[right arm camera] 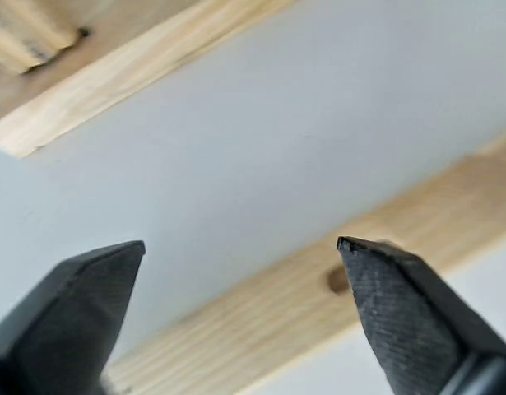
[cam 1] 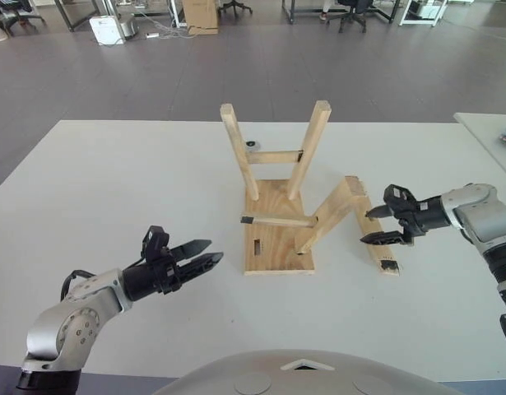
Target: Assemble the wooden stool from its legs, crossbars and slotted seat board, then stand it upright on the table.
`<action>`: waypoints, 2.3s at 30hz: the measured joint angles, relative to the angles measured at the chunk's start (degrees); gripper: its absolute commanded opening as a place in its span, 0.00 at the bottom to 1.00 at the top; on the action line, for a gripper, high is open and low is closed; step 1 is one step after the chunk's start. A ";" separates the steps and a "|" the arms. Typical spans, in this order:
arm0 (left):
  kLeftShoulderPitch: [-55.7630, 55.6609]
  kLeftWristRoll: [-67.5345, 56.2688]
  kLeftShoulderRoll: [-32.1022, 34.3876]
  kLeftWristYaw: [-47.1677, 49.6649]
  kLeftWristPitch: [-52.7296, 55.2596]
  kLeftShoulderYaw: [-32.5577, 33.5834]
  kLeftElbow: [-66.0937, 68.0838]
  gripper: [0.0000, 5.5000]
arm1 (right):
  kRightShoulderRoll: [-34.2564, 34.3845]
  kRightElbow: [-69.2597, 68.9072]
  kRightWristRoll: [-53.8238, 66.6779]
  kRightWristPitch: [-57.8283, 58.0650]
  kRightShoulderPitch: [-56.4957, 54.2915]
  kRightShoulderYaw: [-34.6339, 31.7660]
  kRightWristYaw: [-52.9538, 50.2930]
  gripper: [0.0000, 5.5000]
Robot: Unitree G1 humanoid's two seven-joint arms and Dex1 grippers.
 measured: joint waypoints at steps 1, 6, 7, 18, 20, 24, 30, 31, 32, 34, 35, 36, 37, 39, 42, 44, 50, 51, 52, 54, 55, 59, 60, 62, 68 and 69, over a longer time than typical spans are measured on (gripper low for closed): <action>0.20 0.21 -0.03 0.07 -0.12 -0.01 -0.16 0.60 | 1.24 -0.28 0.78 1.51 0.03 -2.41 -3.13 0.80; 2.61 2.04 -0.41 1.06 -1.61 -0.61 -1.09 0.60 | 5.83 -11.55 5.49 11.35 7.69 -14.85 -19.48 0.80; 3.07 2.50 -0.51 1.17 -1.68 -0.79 -1.12 0.60 | 6.63 -14.55 5.48 13.99 10.37 -16.56 -23.34 0.80; 1.61 2.86 -1.00 3.91 -2.15 -1.21 -2.27 0.60 | 18.99 -35.64 5.63 30.15 26.63 -19.31 -44.71 0.62; 0.80 2.32 -1.91 6.44 -1.02 -0.56 -2.22 0.60 | 19.15 -35.76 5.27 29.99 27.37 -19.41 -46.08 0.54; -1.12 1.90 -3.34 10.42 0.18 0.46 -2.12 0.60 | 18.87 -34.31 4.61 27.48 27.69 -19.50 -46.50 0.41; -7.63 -0.11 -4.29 14.45 1.42 3.04 -2.00 0.60 | 20.88 -27.97 4.92 21.45 25.82 -23.94 -48.43 0.38; -9.84 -2.02 -3.71 14.31 2.36 4.40 -1.85 0.60 | 21.03 -25.59 5.22 19.48 24.43 -25.59 -48.33 0.38; -12.06 -3.59 -2.66 13.81 3.12 5.60 -1.44 0.60 | 20.98 -23.79 5.84 17.16 22.55 -27.43 -48.09 0.38; -19.48 -9.44 0.26 13.22 5.47 9.05 -0.18 0.60 | 19.99 -22.29 9.10 13.56 14.08 -32.50 -47.12 0.38; -23.22 -12.59 1.81 13.16 6.61 10.73 0.63 0.60 | 18.90 -22.43 11.71 12.85 9.55 -34.68 -46.24 0.38; -28.59 -16.53 4.06 13.19 8.47 12.58 2.16 0.60 | 17.93 -23.69 15.81 13.02 3.76 -37.13 -45.07 0.38; -33.41 -20.03 5.78 13.29 10.00 13.61 3.69 0.60 | 17.52 -25.87 20.06 14.09 -0.16 -38.45 -43.77 0.38; -43.64 -27.96 8.01 13.67 12.69 14.08 5.92 0.60 | 17.94 -31.65 31.41 18.56 -6.79 -39.15 -41.16 0.38; -55.82 -40.79 6.56 17.90 15.97 11.01 7.86 0.60 | 21.47 -39.53 51.75 27.67 -12.62 -37.14 -40.40 0.38; -58.17 -45.44 4.73 20.52 16.39 8.57 7.76 0.60 | 22.54 -41.96 59.10 30.51 -14.12 -34.90 -40.55 0.38; -60.40 -49.36 1.88 26.74 15.85 5.42 7.49 0.60 | 19.81 -44.82 71.92 35.68 -12.76 -31.10 -39.88 0.38; -60.63 -49.44 1.65 27.11 15.77 5.28 7.49 0.60 | 18.81 -45.02 73.14 35.95 -12.28 -30.77 -39.83 0.38; -60.73 -49.44 1.52 27.19 15.77 5.13 7.50 0.60 | 18.40 -45.12 73.58 36.11 -11.55 -30.19 -39.67 0.38; -61.20 -49.48 1.54 27.39 15.77 5.07 7.70 0.60 | 16.97 -45.29 74.14 37.17 -10.69 -28.63 -39.15 0.38; -61.28 -49.88 1.71 27.41 15.78 5.10 7.81 0.60 | 15.97 -45.34 74.63 37.59 -10.67 -28.04 -38.74 0.38; -61.29 -52.51 2.32 27.36 16.02 5.24 7.71 0.60 | 12.82 -44.48 74.14 39.03 -10.64 -25.67 -35.20 0.38; -61.29 -53.28 2.38 27.45 16.02 5.24 7.69 0.60 | 11.81 -44.34 73.82 39.61 -10.68 -24.84 -33.91 0.38; -61.30 -53.50 2.48 27.65 16.01 5.22 7.48 0.57 | 10.70 -43.53 73.17 40.28 -10.86 -23.63 -31.83 0.38; -60.69 -54.98 2.77 28.78 15.95 5.08 6.21 0.38 | 9.87 -40.73 71.84 40.38 -13.46 -22.11 -28.88 0.38; -60.48 -54.93 3.02 29.01 15.82 5.07 5.95 0.38 | 9.87 -40.60 71.89 40.39 -13.46 -22.09 -28.82 0.38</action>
